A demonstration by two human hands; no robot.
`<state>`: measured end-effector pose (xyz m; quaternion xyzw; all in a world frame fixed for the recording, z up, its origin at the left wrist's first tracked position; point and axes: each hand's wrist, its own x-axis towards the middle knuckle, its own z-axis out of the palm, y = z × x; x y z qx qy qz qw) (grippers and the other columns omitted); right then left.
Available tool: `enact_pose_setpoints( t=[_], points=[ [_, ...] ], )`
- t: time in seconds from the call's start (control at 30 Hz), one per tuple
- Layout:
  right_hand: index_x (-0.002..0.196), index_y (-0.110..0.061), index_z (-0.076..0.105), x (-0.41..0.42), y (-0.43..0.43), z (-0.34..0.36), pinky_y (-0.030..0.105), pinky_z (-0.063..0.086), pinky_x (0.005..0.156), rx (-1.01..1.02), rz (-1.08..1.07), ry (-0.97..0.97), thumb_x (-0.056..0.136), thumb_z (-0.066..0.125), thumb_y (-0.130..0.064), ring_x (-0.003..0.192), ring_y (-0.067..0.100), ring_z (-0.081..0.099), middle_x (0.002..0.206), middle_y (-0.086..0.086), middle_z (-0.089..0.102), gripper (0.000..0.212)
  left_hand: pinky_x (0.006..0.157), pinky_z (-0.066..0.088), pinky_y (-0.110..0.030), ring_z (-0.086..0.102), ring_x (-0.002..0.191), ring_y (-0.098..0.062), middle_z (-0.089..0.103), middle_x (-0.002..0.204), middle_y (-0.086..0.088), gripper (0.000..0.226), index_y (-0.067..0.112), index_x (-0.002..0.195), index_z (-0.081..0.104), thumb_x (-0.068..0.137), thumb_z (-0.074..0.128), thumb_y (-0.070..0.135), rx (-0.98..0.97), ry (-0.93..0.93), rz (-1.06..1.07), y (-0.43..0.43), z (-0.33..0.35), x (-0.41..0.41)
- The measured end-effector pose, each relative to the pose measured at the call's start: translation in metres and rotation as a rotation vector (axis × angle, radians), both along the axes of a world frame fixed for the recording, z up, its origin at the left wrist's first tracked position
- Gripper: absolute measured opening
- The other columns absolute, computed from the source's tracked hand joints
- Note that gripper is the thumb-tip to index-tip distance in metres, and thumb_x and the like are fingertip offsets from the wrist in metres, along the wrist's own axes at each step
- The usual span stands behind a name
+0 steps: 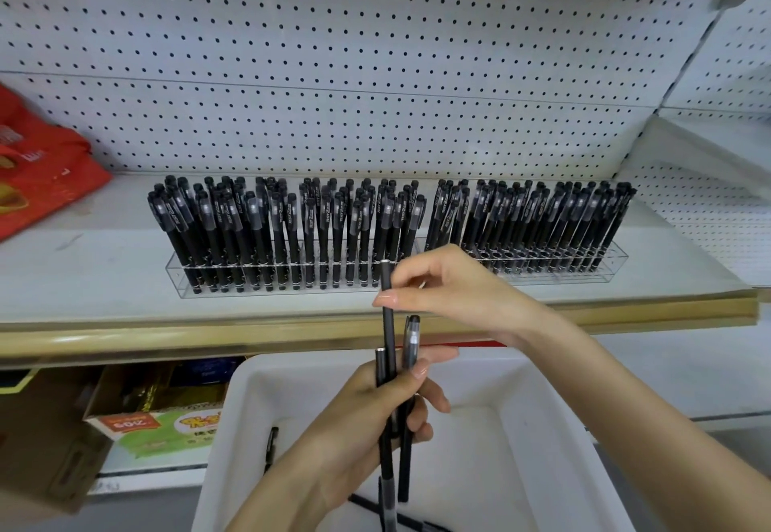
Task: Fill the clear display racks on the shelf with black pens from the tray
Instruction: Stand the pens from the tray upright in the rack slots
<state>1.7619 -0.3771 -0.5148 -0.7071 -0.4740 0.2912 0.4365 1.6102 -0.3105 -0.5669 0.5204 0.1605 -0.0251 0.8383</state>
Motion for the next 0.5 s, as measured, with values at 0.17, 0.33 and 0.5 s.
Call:
enact_pose_setpoints(
  t=[0.17, 0.33, 0.5],
  points=[
    [0.073, -0.018, 0.061, -0.005, 0.000, 0.000, 0.024, 0.049, 0.076, 0.060, -0.067, 0.161, 0.094, 0.058, -0.020, 0.079, 0.013, 0.062, 0.085, 0.000, 0.070, 0.021, 0.063, 0.046, -0.023, 0.042, 0.053, -0.009, 0.061, 0.072, -0.002, 0.027, 0.021, 0.106, 0.074, 0.088, 0.056, 0.028, 0.013, -0.019, -0.003, 0.004, -0.001, -0.003],
    [0.099, -0.007, 0.051, 0.013, -0.005, 0.013, 0.031, 0.053, 0.063, 0.419, -0.358, 0.640, 0.103, 0.036, -0.022, 0.064, 0.020, 0.063, 0.071, 0.006, 0.063, 0.022, 0.061, 0.045, -0.024, 0.043, 0.053, -0.009, 0.059, 0.069, -0.003, 0.026, 0.015, 0.102, 0.075, 0.093, 0.051, 0.022, 0.020, -0.012, -0.056, 0.003, -0.007, -0.007],
    [0.110, -0.010, 0.063, 0.020, -0.019, 0.012, 0.021, 0.023, 0.043, 0.285, -0.329, 0.533, 0.102, 0.038, -0.025, 0.047, 0.010, 0.029, 0.058, -0.003, 0.042, 0.030, 0.042, 0.028, -0.017, 0.024, 0.045, -0.009, 0.039, 0.057, -0.002, 0.032, 0.009, 0.100, 0.073, 0.081, 0.055, 0.028, -0.024, -0.016, 0.106, 0.005, -0.009, -0.004]
  ],
)
